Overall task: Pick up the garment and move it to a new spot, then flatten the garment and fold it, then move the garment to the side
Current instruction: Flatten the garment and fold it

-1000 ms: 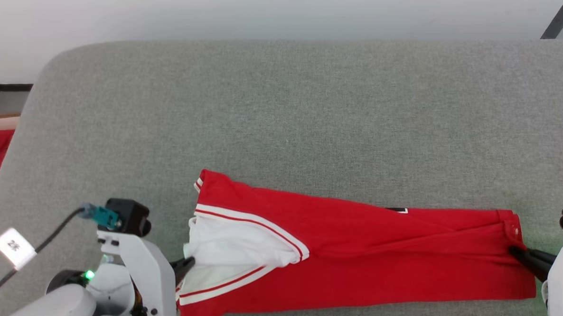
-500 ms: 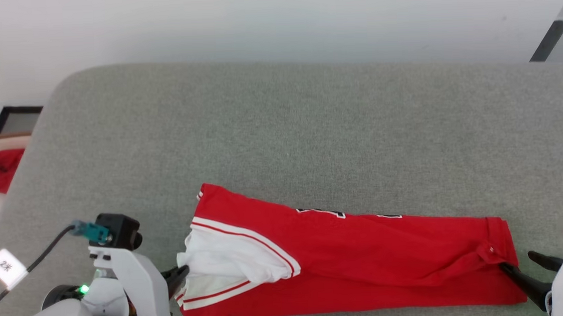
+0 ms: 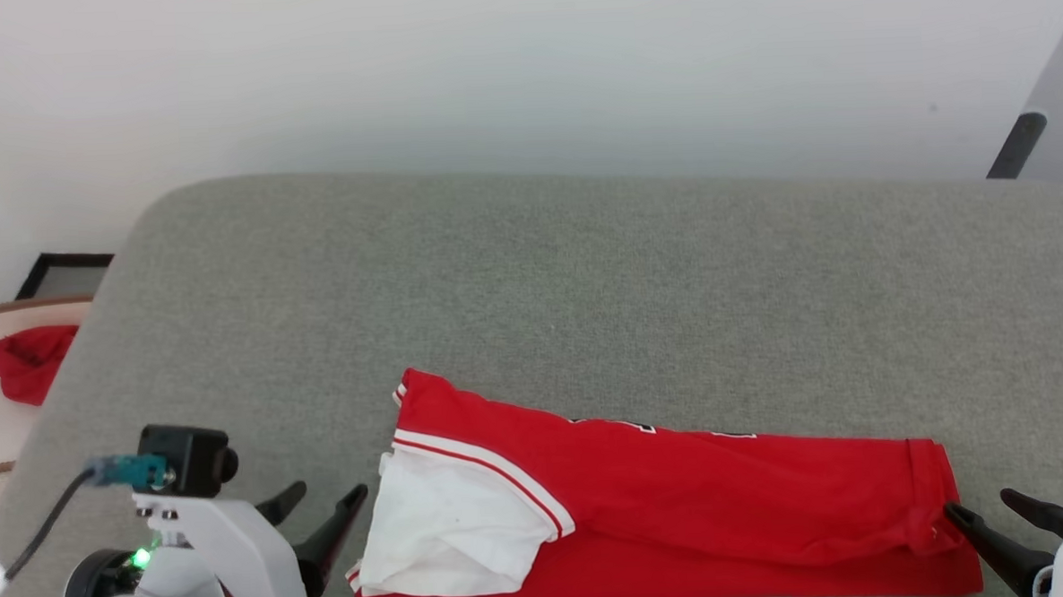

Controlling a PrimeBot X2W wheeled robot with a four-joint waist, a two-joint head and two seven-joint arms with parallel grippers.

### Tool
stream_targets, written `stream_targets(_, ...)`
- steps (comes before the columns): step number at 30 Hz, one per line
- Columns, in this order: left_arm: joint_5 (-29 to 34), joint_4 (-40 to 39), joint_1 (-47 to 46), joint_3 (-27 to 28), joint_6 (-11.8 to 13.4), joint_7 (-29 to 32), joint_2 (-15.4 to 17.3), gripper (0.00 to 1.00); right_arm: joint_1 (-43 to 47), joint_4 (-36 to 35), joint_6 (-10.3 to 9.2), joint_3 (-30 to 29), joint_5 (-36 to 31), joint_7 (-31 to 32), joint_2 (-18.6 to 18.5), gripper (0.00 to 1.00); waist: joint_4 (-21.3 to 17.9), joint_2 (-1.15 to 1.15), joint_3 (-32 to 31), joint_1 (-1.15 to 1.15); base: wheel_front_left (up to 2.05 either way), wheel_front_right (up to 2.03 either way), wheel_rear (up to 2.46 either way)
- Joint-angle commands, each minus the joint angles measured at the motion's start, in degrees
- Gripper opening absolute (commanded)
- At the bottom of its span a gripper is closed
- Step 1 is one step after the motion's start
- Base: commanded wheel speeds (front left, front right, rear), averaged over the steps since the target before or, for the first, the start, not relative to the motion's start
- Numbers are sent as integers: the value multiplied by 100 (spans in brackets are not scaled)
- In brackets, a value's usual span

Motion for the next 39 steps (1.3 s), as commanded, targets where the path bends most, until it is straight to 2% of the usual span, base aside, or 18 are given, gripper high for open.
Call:
stream_targets(1, 109, 4, 107, 29, -56, -164, -3, 100, 112, -32, -1, -89, -83, -52, 82, 100, 54, 0, -92, 0, 0, 0, 0)
stream_targets(9, 622, 245, 527, 172, -302, -1562, -111, 100, 376, -42, 0, -446, -362, -174, 517, 100, 199, 0, -291, 0, 0, 0, 0)
stream_targets(13, 917, 433, 786, 364, -344, -1941, -222, 100, 478, -10, 0, -579, -453, -139, 665, 100, 302, 0, -348, 0, 0, 0, 0)
stream_targets(16, 1104, 543, 1039, 686, -404, -2002, -408, 100, 548, 4, 0, -682, -481, -99, 737, 100, 405, 0, -390, 0, 0, 0, 0)
stream_targets(20, 1573, 711, 1471, 1402, -511, -2009, -786, 100, 582, 23, 0, -787, -536, -66, 819, 100, 554, 0, -461, 0, 0, 0, 0)
stream_targets(29, 2738, 1002, 2338, 2782, -1012, -2004, -1655, 100, 655, 220, 0, -952, -587, 133, 971, 100, 822, 0, -621, 0, 0, 0, 0)
stream_targets(39, 4223, 1354, 2765, 3712, -1693, -2002, -2581, 100, 489, 611, 0, -1186, -755, 798, 893, 100, 991, 0, -601, 0, 0, 0, 0)
